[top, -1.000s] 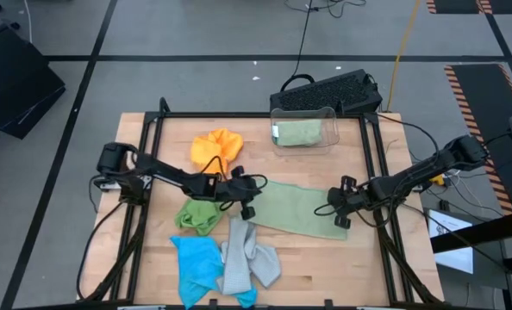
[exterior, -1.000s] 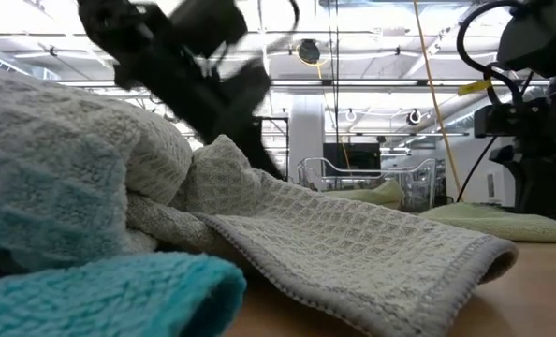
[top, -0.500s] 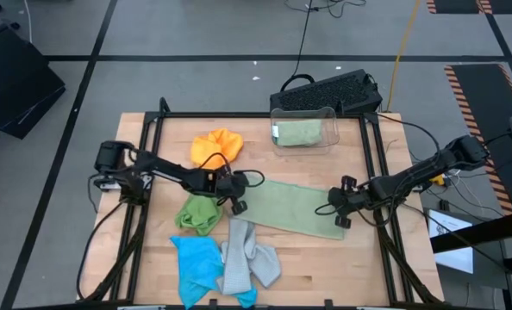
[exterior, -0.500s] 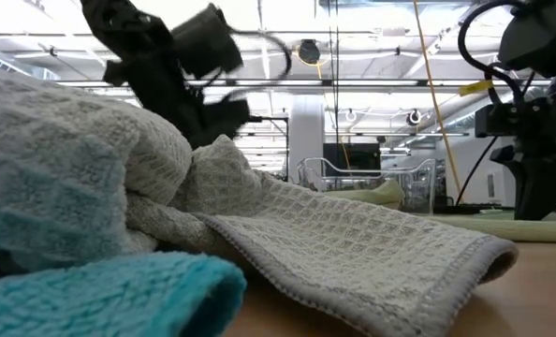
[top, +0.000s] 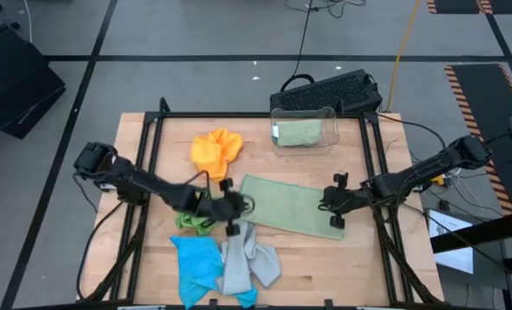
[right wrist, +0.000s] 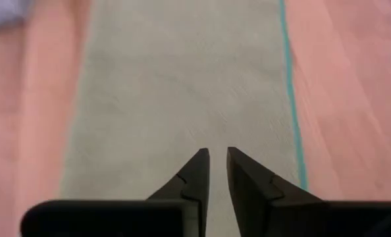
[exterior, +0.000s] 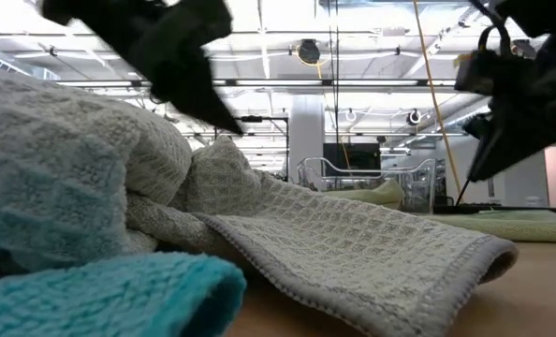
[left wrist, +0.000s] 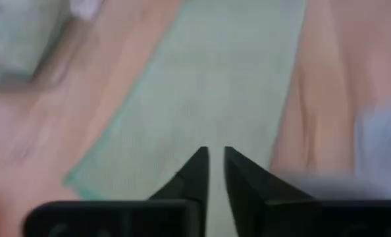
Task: Fold microfiber towels
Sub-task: Fold the light green microfiber towel
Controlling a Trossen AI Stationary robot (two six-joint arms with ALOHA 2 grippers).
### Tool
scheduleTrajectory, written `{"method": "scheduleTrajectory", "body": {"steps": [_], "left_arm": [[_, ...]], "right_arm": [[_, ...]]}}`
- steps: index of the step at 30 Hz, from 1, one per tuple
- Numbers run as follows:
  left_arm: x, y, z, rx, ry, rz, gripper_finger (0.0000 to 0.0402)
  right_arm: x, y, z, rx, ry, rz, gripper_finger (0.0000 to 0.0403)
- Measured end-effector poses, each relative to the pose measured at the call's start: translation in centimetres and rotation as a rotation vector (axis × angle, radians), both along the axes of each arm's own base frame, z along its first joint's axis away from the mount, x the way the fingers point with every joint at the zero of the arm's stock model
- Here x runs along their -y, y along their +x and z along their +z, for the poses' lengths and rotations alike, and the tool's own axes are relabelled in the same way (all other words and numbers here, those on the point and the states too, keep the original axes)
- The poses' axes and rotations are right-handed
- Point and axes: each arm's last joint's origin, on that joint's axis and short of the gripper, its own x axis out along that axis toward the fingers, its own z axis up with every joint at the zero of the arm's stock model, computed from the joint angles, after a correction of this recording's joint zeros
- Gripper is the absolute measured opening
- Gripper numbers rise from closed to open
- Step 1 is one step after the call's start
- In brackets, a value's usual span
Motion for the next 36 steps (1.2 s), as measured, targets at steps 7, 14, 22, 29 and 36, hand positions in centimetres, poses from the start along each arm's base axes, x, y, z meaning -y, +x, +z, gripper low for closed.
{"method": "scheduleTrajectory", "body": {"steps": [7, 14, 22, 29, 36], "left_arm": [[2.4, -1.7, -0.9, -0.104, 0.155, -0.072, 0.0187], [1.2, -1.4, -2.4, -0.239, 0.270, -0.162, 0.0225], [0.7, -0.9, -3.4, -0.290, 0.228, -0.243, 0.0191], [0.8, -1.1, -3.5, -0.311, 0.187, -0.254, 0.0173], [0.5, -1.2, -4.7, -0.369, 0.283, -0.312, 0.0172]], "right_arm": [[-0.6, 1.7, 1.1, 0.197, -0.028, 0.082, 0.0054], [-0.6, 4.1, 2.4, 0.435, -0.056, 0.056, 0.0054], [-0.7, 5.3, 1.3, 0.437, -0.051, 0.034, 0.0054], [-0.8, 6.6, 0.6, 0.487, -0.045, 0.025, 0.0055], [-1.2, 8.0, -0.4, 0.565, -0.008, 0.003, 0.0055]]}}
